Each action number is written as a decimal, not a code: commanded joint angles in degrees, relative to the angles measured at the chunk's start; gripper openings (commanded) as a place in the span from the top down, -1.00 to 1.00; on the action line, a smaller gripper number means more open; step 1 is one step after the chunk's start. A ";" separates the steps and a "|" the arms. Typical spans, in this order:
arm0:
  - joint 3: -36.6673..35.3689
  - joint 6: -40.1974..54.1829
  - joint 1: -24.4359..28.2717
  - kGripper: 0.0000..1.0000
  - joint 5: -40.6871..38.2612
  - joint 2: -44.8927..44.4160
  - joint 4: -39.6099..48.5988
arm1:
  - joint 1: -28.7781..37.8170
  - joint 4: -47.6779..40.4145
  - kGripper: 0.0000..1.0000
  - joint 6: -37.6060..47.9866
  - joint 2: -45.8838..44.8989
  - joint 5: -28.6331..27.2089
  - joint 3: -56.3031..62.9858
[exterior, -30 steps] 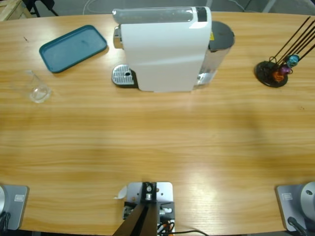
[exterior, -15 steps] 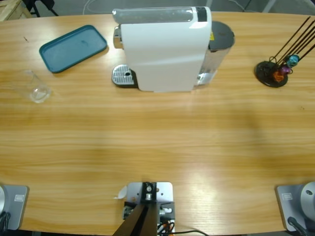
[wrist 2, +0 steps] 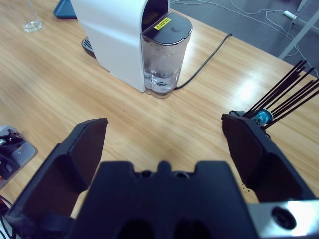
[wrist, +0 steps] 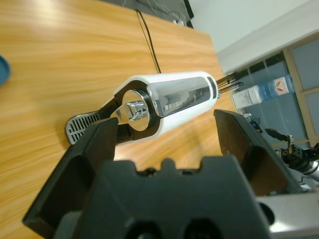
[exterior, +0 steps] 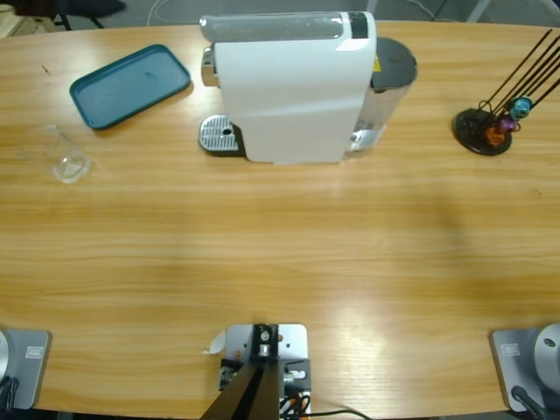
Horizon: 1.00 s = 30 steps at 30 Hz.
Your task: Pour coffee
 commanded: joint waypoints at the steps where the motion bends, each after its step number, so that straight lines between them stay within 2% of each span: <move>1: 0.87 -2.27 -3.30 -0.66 -1.31 10.09 -5.12 | -0.02 -0.57 -1.00 -0.30 -0.34 0.69 1.68; 12: 0.95 -4.54 -4.85 -0.64 0.72 14.83 -10.25 | -0.02 -0.66 -1.00 -0.30 0.15 0.78 1.65; 15: 0.94 -5.52 -5.82 -0.56 0.81 15.66 -12.03 | -0.02 -0.66 -1.00 -0.30 -0.14 0.71 1.65; 16: 0.94 -5.52 -6.36 -0.49 1.48 15.89 -12.15 | -0.02 -0.66 -1.00 -0.30 -0.16 0.69 1.66; 20: 1.24 -5.59 -7.89 0.14 2.90 15.36 -12.15 | -0.02 -0.66 -1.00 -0.30 -0.35 0.69 1.73; 23: 1.62 -5.61 -8.31 0.88 4.06 14.02 -12.15 | -0.02 -0.66 -1.00 -0.30 -0.69 0.69 1.82; 24: 1.78 -5.63 -8.31 1.00 4.45 13.57 -12.15 | -0.02 -0.66 -1.00 -0.30 -0.74 0.69 1.84; 30: 1.82 -5.52 -8.33 1.00 6.00 11.05 -12.22 | -0.02 -0.66 -1.00 -0.30 -0.95 0.69 1.91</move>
